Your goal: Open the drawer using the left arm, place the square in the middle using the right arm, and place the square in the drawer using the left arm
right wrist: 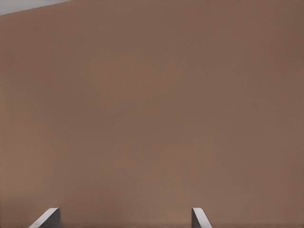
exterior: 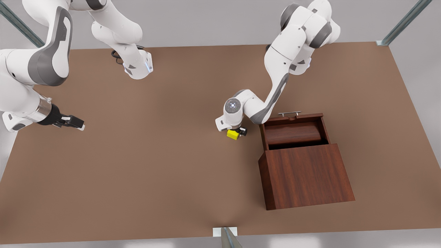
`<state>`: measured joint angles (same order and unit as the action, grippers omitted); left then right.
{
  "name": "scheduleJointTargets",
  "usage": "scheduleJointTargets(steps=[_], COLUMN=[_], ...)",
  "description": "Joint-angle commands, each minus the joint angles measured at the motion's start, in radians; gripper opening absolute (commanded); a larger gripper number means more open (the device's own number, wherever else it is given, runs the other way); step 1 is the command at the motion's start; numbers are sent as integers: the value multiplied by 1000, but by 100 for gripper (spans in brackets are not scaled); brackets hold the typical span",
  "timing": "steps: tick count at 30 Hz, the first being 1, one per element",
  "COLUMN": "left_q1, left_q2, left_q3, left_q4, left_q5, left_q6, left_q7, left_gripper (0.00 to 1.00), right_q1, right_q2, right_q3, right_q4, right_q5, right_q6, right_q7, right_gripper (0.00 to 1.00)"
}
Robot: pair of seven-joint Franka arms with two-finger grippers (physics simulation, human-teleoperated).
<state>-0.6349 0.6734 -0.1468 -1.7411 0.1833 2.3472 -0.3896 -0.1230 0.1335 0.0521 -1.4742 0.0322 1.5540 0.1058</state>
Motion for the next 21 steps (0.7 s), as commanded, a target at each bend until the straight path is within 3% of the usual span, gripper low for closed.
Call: scheduleJointTargets(steps=[1, 7, 9, 12, 21], left_q1=[0, -12, -17, -19, -19], left_q2=[3, 14, 17, 20, 17], left_q3=[0, 0, 0, 0, 0], left_q4=[0, 0, 0, 0, 5], left_q5=[2, 2, 2, 2, 2], left_q6=[3, 12, 14, 14, 4], left_q7=[0, -23, -23, -23, -26], left_gripper=[100, 100, 85, 74, 69], right_q1=[0, 2, 2, 0, 0], right_q2=[0, 5, 9, 9, 17], right_q3=[0, 29, 29, 29, 29], right_q4=[0, 0, 0, 0, 11], right_q5=[0, -2, -2, -2, -3], right_q6=[0, -3, 0, -3, 6], right_q7=[0, -6, -6, -9, -9], right_gripper=[100, 100, 100, 100, 100])
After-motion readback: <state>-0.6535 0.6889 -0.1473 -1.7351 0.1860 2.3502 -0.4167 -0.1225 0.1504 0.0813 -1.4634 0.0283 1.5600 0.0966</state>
